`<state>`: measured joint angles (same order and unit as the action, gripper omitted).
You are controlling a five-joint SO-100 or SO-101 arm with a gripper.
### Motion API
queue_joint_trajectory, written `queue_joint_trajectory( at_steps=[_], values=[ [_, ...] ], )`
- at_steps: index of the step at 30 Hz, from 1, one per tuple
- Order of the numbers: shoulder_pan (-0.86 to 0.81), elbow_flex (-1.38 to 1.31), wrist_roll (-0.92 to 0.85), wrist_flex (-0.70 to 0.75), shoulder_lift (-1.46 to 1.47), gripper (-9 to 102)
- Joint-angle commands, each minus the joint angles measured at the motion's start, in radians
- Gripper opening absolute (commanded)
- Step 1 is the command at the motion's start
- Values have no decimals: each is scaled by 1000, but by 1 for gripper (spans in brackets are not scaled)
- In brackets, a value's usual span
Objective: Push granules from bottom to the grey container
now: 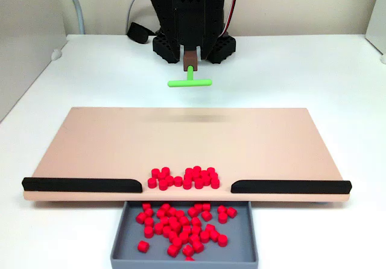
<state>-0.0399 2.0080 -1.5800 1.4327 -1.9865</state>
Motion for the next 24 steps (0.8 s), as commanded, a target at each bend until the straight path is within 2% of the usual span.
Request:
queue_joint_trajectory(
  at_steps=[1,24],
  values=[
    [11,-8,-9,-5,-5,0],
    [-14,-8,-3,-5,-6,0]
  ],
)
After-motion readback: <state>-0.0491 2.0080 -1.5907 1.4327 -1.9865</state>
